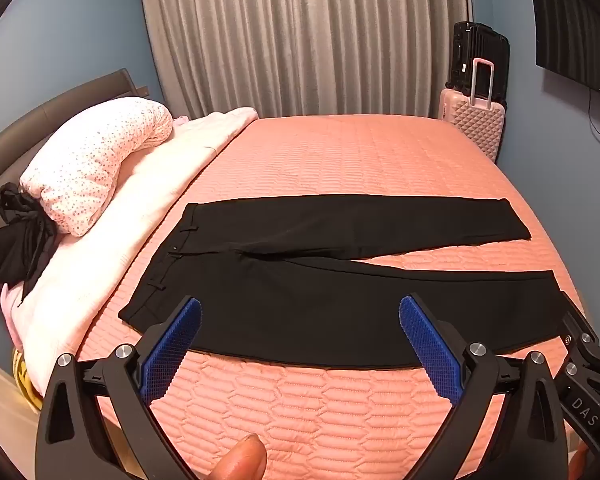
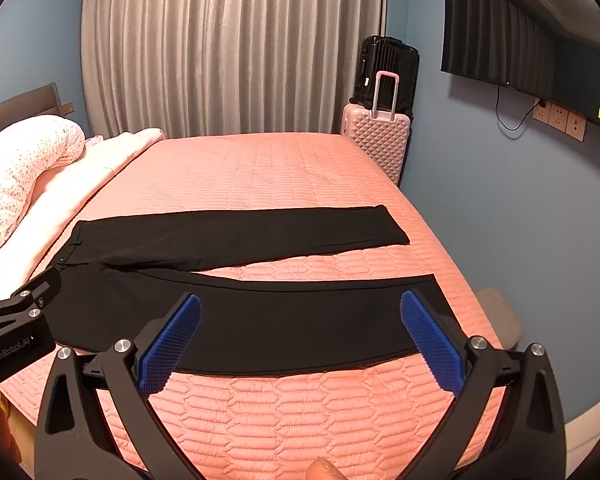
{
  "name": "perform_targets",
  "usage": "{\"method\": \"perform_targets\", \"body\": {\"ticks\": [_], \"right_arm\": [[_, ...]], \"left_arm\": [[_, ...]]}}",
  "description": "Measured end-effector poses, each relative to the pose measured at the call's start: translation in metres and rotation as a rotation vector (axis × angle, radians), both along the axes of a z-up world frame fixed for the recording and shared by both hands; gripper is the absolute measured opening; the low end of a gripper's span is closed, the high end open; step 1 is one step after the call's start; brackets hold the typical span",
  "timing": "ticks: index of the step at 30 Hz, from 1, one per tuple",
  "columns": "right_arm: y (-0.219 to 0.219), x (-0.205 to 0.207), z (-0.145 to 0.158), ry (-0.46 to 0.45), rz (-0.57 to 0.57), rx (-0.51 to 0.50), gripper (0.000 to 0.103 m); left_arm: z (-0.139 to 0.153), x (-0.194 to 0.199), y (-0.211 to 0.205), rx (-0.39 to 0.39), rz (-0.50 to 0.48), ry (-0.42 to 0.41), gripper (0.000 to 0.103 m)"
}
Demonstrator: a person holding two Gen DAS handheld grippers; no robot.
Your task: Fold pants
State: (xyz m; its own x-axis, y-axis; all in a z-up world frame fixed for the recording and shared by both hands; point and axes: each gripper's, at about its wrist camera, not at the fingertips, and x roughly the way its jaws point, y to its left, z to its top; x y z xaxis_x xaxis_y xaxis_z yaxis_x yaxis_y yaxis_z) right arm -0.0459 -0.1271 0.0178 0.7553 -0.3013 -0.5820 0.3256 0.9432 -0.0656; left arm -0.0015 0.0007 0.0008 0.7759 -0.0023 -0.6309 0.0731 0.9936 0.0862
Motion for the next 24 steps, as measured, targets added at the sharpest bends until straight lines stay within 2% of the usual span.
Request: {"method": "perform_targets", "body": {"ticks": [24], "right_arm": [[-0.0005, -0.0011, 0.0011, -0.004, 0.003, 0.003, 0.098]], "left_arm": [[-0.0069, 0.0010, -0.0014, 0.016, -0.007, 0.029, 0.098]]}}
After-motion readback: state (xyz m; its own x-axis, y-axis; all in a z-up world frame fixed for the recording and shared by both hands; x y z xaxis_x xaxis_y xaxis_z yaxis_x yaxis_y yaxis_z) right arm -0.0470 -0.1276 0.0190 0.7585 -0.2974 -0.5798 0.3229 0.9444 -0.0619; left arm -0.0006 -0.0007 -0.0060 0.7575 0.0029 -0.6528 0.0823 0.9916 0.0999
